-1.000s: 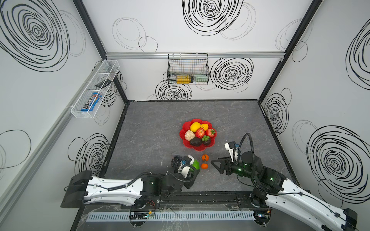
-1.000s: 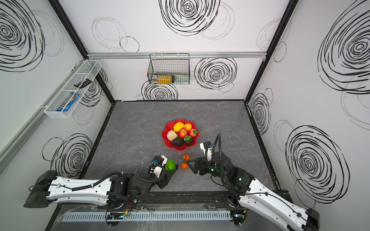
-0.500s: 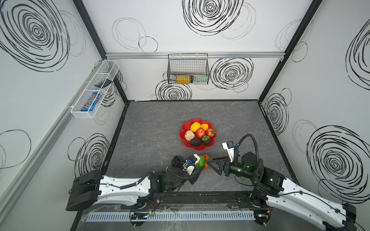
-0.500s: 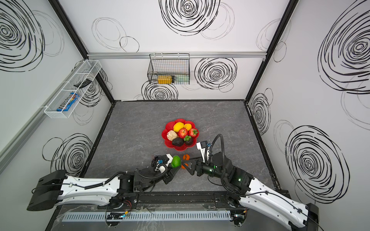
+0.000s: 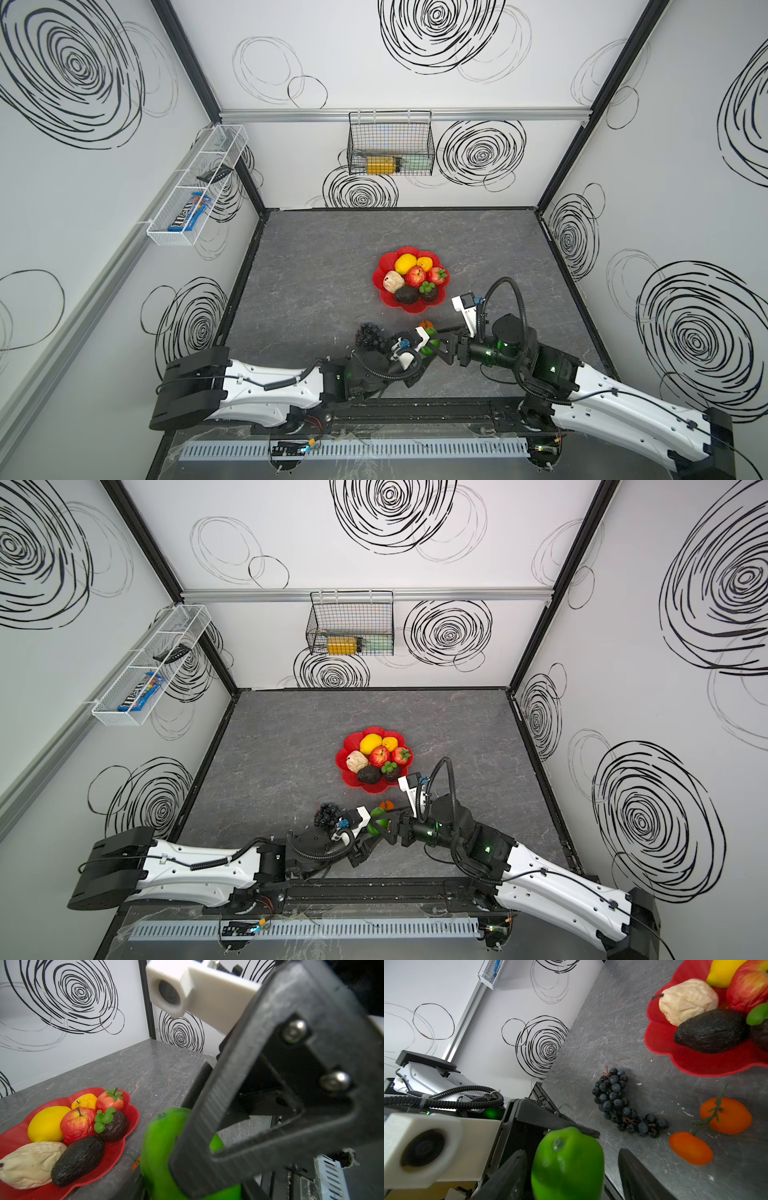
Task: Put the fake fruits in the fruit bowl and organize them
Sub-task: 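Lift the green lime with the left gripper toward the right gripper, then close the right gripper on the lime while the left opens and draws back, then carry the lime over the red bowl with the right gripper and lower it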
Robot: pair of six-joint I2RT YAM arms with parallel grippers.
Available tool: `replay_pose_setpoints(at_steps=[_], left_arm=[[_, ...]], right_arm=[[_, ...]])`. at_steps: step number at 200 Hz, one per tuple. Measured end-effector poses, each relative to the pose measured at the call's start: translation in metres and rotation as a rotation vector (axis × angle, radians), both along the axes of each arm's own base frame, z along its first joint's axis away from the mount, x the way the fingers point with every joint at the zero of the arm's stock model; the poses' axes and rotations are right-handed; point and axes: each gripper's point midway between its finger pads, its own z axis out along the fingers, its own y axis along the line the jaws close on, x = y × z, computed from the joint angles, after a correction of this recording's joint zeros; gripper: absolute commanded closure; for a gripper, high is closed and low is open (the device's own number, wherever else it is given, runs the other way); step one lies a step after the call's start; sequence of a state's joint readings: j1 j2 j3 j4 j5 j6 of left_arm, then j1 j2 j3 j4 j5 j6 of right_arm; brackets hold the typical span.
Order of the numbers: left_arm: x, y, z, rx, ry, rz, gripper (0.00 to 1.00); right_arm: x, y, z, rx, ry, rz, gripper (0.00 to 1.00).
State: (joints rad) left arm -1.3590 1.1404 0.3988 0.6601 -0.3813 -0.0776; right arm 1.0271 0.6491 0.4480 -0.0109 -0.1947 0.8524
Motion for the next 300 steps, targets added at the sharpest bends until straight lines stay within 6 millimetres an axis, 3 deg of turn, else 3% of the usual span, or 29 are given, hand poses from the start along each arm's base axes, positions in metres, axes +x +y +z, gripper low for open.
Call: replay_pose_setpoints(at_steps=[88, 125, 157, 191, 231, 271, 300], left_arm=[[0.002, -0.003, 0.002, -0.008, -0.012, 0.002, 0.39], [0.004, -0.001, 0.005, -0.017, -0.012, 0.005, 0.28], [0.005, 0.007, 0.018, -0.061, -0.016, 0.011, 0.11], [0.003, 0.033, 0.023, -0.106, 0.006, 0.039, 0.07], [0.006, 0.083, 0.024, -0.185, 0.057, 0.122, 0.06], [0.026, 0.13, 0.037, -0.278, 0.082, 0.285, 0.04], [0.045, 0.161, 0.03, -0.273, 0.084, 0.435, 0.01]], right_arm=[[-0.002, 0.004, 0.001, -0.015, -0.012, 0.017, 0.5], [0.001, 0.006, 0.009, -0.015, -0.037, 0.013, 0.54], [0.005, 0.005, 0.014, -0.032, -0.066, -0.004, 0.54], [0.017, 0.003, 0.027, -0.07, -0.141, -0.047, 0.52], [0.047, 0.0, 0.043, -0.167, -0.255, -0.11, 0.52], [0.094, -0.002, 0.019, -0.336, -0.287, -0.151, 0.54], [0.118, 0.008, -0.001, -0.448, -0.297, -0.127, 0.53]])
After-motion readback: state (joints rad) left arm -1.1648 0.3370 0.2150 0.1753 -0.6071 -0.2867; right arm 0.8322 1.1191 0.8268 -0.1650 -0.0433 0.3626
